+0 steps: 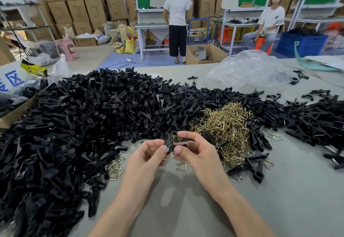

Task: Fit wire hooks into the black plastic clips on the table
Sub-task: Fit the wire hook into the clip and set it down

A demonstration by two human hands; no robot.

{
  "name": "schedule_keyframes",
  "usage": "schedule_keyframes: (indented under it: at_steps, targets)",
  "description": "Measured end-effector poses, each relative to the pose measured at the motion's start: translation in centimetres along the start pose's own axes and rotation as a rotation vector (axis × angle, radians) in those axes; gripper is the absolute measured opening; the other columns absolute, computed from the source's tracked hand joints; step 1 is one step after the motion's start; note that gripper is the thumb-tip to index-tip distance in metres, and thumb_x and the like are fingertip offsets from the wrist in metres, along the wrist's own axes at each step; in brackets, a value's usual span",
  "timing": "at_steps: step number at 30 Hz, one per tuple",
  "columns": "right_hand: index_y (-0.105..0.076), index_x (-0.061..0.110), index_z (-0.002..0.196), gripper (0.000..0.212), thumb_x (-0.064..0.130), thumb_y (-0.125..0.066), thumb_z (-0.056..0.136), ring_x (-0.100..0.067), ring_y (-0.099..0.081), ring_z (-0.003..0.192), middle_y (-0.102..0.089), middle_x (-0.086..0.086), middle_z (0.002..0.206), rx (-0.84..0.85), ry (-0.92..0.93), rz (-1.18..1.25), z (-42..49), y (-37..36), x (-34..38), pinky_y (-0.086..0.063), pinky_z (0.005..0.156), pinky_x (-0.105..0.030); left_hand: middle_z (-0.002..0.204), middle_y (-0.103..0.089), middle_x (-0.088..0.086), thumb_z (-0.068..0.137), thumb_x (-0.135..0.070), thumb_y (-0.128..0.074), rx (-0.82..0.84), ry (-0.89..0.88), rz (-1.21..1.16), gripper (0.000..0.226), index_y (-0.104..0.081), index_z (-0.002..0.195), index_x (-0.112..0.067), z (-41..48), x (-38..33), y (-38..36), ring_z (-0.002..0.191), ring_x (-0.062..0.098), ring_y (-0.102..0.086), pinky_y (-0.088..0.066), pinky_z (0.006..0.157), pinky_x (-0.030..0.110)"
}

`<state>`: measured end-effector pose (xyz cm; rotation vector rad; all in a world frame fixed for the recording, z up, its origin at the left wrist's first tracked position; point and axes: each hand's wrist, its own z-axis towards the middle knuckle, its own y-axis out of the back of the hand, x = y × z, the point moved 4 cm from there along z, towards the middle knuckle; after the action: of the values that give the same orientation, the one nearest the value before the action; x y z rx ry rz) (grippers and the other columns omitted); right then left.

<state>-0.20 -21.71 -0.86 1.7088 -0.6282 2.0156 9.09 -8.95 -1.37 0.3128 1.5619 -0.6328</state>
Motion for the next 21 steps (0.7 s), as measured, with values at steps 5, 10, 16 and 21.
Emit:
schedule_keyframes:
  at_steps: [5, 10, 16, 21]
  targets:
    - [-0.066, 0.027, 0.119, 0.034, 0.018, -0.076, 0.087, -0.023, -0.074, 0.087, -0.077, -0.005, 0.093, -0.002, 0.015, -0.016, 0.0, 0.0, 0.0, -0.059, 0.088, -0.035, 0.077, -0.072, 0.003, 0.090, -0.009, -0.068, 0.032, 0.005, 0.009, 0.009, -0.069, 0.098, -0.012, -0.1, 0.1, -0.3, 0.072, 0.011, -0.066, -0.054, 0.068, 0.019]
    - [-0.064, 0.026, 0.124, 0.050, 0.032, -0.077, 0.076, -0.026, -0.075, 0.085, -0.077, -0.011, 0.090, -0.022, -0.002, 0.046, 0.1, 0.2, -0.1, -0.060, 0.083, -0.031, 0.083, -0.074, -0.011, 0.093, -0.013, -0.066, 0.049, -0.162, 0.291, 0.014, -0.069, 0.099, -0.025, -0.6, -0.9, -0.4, 0.075, 0.003, -0.067, -0.049, 0.068, 0.011]
    - [-0.068, 0.021, 0.122, 0.048, 0.026, -0.079, 0.075, -0.016, -0.073, 0.074, -0.075, -0.006, 0.082, -0.052, -0.041, 0.161, 0.1, 0.5, 0.0, -0.057, 0.071, -0.020, 0.103, -0.059, -0.040, 0.090, -0.031, -0.070, 0.017, -0.387, 0.727, 0.025, -0.057, 0.101, -0.050, -1.7, -1.7, -0.8, 0.092, -0.010, -0.059, -0.040, 0.074, 0.001]
    - [-0.073, 0.023, 0.112, 0.035, 0.025, -0.077, 0.077, -0.017, -0.069, 0.088, -0.074, -0.015, 0.097, -0.006, -0.070, 0.168, 0.0, 0.0, 0.1, -0.059, 0.087, -0.030, 0.109, -0.057, -0.046, 0.087, -0.049, -0.061, -0.025, -0.388, 0.674, 0.016, -0.057, 0.103, -0.050, -1.8, -1.8, -0.8, 0.100, -0.019, -0.058, -0.038, 0.079, -0.002]
